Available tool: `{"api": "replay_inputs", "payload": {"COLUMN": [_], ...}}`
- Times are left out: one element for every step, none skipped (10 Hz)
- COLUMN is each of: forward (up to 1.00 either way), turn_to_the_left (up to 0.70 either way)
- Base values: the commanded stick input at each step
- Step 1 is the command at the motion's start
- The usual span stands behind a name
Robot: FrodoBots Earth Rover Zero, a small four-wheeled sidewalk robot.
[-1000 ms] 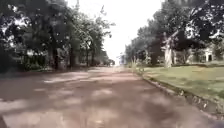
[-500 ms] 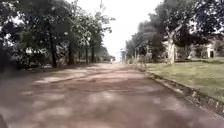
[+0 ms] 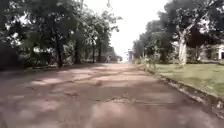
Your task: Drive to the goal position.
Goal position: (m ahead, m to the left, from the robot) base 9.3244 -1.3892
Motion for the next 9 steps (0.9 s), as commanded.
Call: {"api": "replay_inputs", "payload": {"forward": [1.0,1.0,1.0,1.0,1.0,1.0,1.0,1.0,1.0], "turn_to_the_left": [0.0,0.0,0.0,0.0,0.0,0.0,0.0,0.0,0.0]}}
